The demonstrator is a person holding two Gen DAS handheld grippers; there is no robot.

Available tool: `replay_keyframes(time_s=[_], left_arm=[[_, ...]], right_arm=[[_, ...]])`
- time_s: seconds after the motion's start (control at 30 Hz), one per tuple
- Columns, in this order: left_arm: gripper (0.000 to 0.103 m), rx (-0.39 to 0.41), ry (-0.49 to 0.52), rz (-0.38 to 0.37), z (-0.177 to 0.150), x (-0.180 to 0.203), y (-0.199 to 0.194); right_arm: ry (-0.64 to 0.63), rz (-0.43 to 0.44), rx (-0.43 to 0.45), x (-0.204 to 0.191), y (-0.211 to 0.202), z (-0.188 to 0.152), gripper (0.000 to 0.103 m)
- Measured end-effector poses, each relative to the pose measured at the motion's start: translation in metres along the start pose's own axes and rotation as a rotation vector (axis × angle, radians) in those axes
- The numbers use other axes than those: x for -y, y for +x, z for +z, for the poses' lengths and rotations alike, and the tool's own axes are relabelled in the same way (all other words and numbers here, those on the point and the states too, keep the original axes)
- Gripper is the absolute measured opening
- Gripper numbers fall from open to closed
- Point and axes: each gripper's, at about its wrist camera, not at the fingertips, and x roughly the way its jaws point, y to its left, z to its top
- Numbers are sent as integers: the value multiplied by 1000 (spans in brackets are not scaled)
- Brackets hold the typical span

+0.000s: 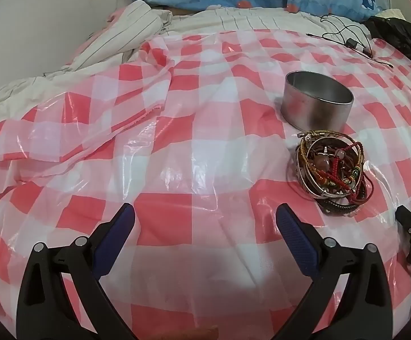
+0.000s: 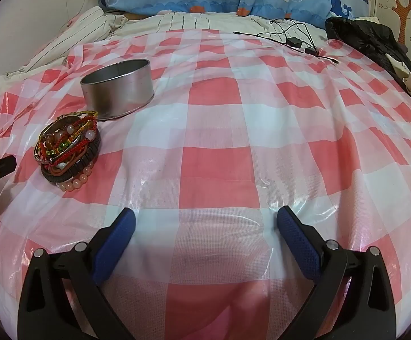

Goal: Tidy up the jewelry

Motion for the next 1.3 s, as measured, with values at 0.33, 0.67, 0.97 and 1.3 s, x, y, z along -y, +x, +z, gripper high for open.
replay_keyframes(time_s=[0.33, 0.67, 0.97, 1.3], left_arm=[[96, 0, 6, 1, -3, 3, -3], [96, -4, 7, 1, -2, 1, 1], [96, -3, 7, 4, 0, 1, 3], [96, -3, 8, 4, -1, 2, 4]], right_arm=[[0, 0, 0, 0, 0, 0, 96], [-1, -1, 0, 0, 0, 0, 96], [-1, -1, 0, 0, 0, 0, 96], [-1, -2, 0, 0, 0, 0, 96]])
